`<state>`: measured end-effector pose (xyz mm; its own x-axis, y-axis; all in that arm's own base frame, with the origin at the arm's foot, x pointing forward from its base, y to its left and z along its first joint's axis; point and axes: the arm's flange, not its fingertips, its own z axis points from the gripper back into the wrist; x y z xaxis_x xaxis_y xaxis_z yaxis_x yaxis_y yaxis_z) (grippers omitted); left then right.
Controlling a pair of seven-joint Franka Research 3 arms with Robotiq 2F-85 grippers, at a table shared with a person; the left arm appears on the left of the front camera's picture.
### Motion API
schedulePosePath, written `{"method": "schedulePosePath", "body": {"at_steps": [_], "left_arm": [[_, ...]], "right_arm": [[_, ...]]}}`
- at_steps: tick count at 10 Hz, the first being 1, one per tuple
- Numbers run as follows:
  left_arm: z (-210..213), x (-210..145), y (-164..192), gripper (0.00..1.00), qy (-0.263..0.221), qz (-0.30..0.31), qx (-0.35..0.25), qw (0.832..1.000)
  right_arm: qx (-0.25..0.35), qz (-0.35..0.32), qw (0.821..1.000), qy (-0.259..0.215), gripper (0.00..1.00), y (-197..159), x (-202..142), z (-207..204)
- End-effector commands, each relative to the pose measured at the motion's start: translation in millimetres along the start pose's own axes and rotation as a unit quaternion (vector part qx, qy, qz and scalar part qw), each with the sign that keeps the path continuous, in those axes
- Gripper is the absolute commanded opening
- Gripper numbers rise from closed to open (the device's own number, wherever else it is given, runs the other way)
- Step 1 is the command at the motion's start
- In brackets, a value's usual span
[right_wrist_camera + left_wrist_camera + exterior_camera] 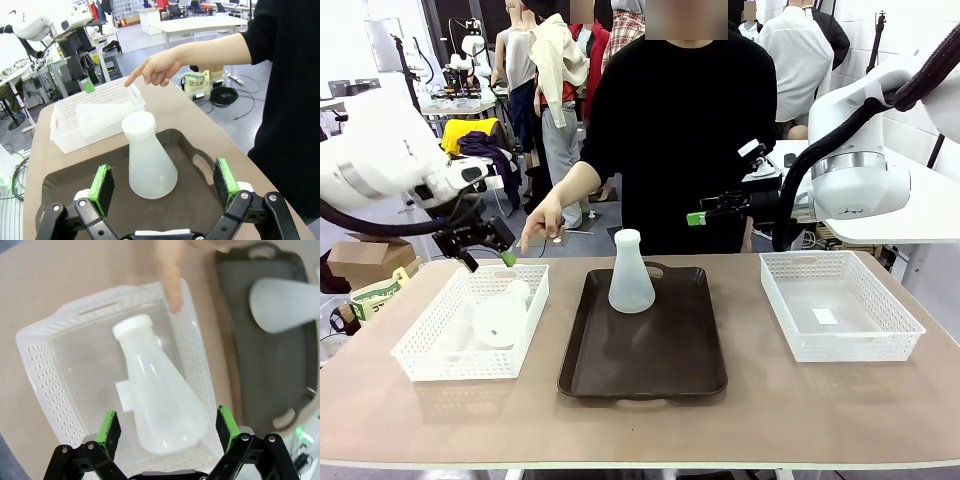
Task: Prepare the laboratory tools.
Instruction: Pick up the Big flask that the person points to.
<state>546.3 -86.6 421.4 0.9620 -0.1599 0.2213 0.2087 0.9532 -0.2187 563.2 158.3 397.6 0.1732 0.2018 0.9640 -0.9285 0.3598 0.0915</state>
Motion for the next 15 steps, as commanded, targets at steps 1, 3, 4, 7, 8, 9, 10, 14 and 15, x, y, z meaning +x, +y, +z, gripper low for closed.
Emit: {"method": "schedulePosePath", "body": {"at_steps": [1, 3, 4, 7, 8, 9, 10, 14, 15], "left_arm": [[-22, 3, -5, 1.0, -0.016, 0.049, 0.052, 0.997], [-42, 13, -8, 1.0, 0.002, 0.048, 0.09, 0.995], [-49, 21, -10, 1.0, 0.008, 0.041, 0.103, 0.994], [-68, 29, -18, 1.0, 0.02, 0.033, 0.14, 0.989], [-74, 35, -19, 1.0, 0.025, 0.039, 0.142, 0.989], [-77, 39, -18, 1.0, 0.025, 0.051, 0.143, 0.988], [-79, 42, -16, 1.0, 0.029, 0.078, 0.141, 0.987], [-93, 53, -12, 1.0, 0.04, 0.11, 0.142, 0.983], [-96, 56, -12, 1.0, 0.042, 0.111, 0.137, 0.983]], "right_arm": [[0.003, -0.003, 1.0, 0.005, 1.0, -1, 0, -1], [0.003, -0.003, 1.0, 0.005, 1.0, -1, 0, -1], [0.003, -0.003, 1.0, 0.005, 1.0, -1, 0, -1], [0.003, -0.003, 1.0, 0.005, 1.0, -1, 0, -1], [0.003, -0.003, 1.0, 0.005, 1.0, -1, 0, -1], [0.003, -0.003, 1.0, 0.005, 1.0, -1, 0, -1], [0.003, -0.003, 1.0, 0.005, 1.0, -1, 0, -1], [0.003, -0.003, 1.0, 0.005, 1.0, -1, 0, -1], [0.003, -0.003, 1.0, 0.005, 1.0, -1, 0, -1]]}}
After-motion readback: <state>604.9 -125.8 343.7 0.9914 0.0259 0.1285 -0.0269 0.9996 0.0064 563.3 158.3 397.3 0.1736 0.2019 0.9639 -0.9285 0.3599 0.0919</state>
